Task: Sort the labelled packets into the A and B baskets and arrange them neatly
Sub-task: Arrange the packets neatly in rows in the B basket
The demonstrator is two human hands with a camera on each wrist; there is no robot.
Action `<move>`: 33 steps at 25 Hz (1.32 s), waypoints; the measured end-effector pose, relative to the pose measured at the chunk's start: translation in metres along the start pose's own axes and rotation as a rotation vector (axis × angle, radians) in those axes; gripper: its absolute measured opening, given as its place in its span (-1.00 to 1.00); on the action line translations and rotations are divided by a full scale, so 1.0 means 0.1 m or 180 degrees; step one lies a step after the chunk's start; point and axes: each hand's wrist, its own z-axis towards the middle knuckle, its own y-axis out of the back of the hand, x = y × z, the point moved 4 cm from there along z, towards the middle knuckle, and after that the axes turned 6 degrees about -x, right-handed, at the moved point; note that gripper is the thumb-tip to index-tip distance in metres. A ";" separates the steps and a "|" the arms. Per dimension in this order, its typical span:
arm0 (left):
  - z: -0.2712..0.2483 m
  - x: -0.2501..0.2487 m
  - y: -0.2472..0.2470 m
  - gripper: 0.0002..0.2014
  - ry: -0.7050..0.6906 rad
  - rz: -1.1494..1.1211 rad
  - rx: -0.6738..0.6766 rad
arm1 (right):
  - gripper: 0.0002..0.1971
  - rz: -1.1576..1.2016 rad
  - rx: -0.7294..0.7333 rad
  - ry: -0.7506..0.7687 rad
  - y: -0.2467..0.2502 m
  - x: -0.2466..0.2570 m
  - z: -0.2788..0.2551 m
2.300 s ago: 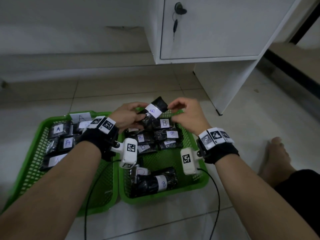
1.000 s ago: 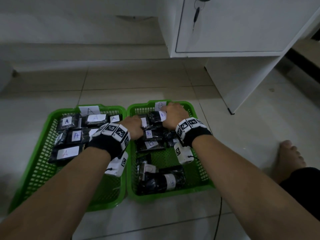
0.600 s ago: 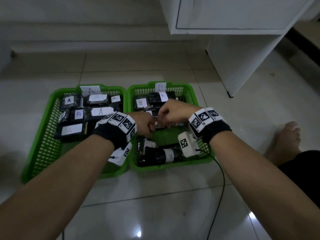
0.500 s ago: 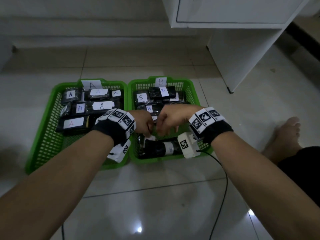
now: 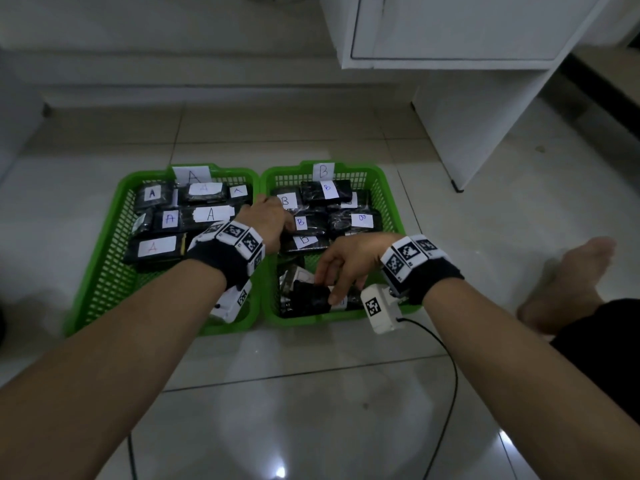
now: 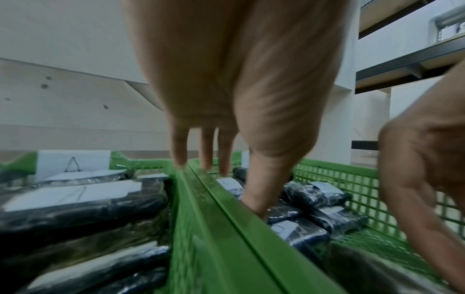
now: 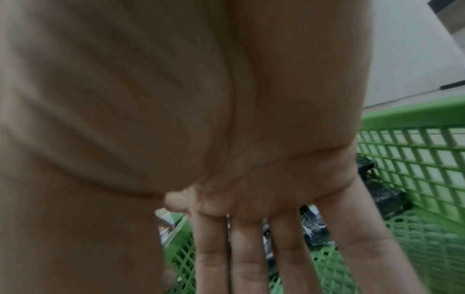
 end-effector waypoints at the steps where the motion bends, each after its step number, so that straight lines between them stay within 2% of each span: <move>1: 0.01 0.01 -0.02 -0.48 0.0071 -0.0018 0.0110 | -0.50 0.0035 0.0042 0.0028 -0.02 0.01 0.00; 4: 0.03 -0.06 -0.05 -0.49 -0.0048 0.0116 0.0012 | -0.55 0.0156 0.0005 0.0124 0.05 -0.01 -0.02; 6: 0.02 -0.15 -0.04 -0.60 -0.0308 -0.0290 -0.0069 | -0.60 0.0554 -0.0103 0.0211 0.17 -0.10 -0.05; 8: 0.00 -0.25 -0.05 -0.68 -0.0451 -0.0911 0.0299 | -0.45 0.1675 -0.0161 0.0187 0.31 -0.27 -0.08; 10: -0.05 -0.33 -0.12 -0.61 -0.0542 -0.1152 0.0897 | -0.44 0.2862 -0.0338 0.0117 0.41 -0.44 -0.15; 12: -0.10 -0.39 -0.18 -0.53 -0.0666 -0.1125 0.1173 | -0.44 0.3308 -0.0516 0.0146 0.46 -0.58 -0.20; 14: -0.11 -0.41 -0.20 -0.55 -0.0770 -0.1023 0.1145 | -0.40 0.3452 -0.0566 0.0262 0.47 -0.63 -0.22; 17: -0.09 -0.36 -0.15 -0.73 -0.0751 -0.1201 0.1155 | -0.47 0.3384 -0.0794 0.0336 0.46 -0.62 -0.20; 19: -0.06 -0.21 -0.02 -0.84 -0.0426 -0.1722 0.1051 | -0.49 0.3145 -0.1060 0.0357 0.48 -0.58 -0.21; 21: 0.00 0.03 0.17 -0.85 -0.0031 -0.2245 0.0626 | -0.40 0.2500 -0.1710 0.0239 0.57 -0.59 -0.22; 22: 0.02 0.17 0.27 -0.84 0.0179 -0.2426 0.0296 | -0.33 0.2122 -0.2080 0.0155 0.61 -0.57 -0.25; 24: 0.06 0.43 0.40 -0.84 0.0638 -0.2793 -0.0342 | -0.28 0.1740 -0.2529 0.0151 0.67 -0.49 -0.26; 27: 0.13 0.61 0.34 -0.89 0.1188 -0.3775 -0.0641 | -0.29 0.1475 -0.2823 0.0315 0.67 -0.39 -0.23; 33: 0.16 0.63 0.34 -0.95 0.1454 -0.4360 -0.0899 | -0.39 0.1081 -0.3058 0.0394 0.66 -0.25 -0.13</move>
